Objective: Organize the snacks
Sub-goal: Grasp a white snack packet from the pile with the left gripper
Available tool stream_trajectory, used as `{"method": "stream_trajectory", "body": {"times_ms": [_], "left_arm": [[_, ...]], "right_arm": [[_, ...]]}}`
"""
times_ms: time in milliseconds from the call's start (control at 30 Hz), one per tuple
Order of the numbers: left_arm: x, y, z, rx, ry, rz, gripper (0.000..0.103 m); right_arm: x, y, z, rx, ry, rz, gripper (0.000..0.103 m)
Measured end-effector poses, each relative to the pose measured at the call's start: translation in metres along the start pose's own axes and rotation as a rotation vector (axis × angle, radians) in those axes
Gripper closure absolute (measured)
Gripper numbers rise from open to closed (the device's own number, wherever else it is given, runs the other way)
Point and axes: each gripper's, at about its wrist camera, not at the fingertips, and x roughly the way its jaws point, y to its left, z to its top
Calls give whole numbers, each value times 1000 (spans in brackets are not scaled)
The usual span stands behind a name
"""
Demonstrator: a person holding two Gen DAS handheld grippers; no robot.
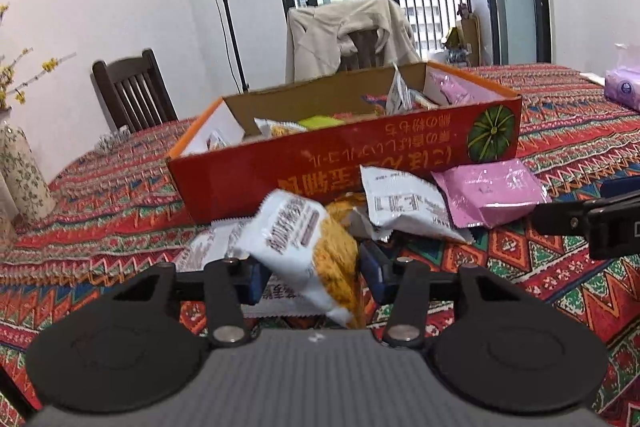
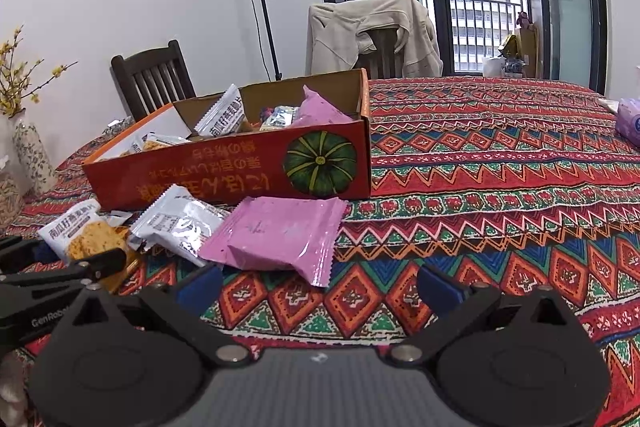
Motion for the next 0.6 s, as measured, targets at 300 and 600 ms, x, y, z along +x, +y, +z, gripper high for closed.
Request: {"method": "stream_trajectory", "body": {"times_ms": [300,600], "left_arm": [[-13,-4,0,18,-85,-27,89],[-1,-7,-1,21,-10,-62,87]], "right_arm": [[1,0,0,1,1,1,0],[1,0,-1,0,2,-1,0]]}}
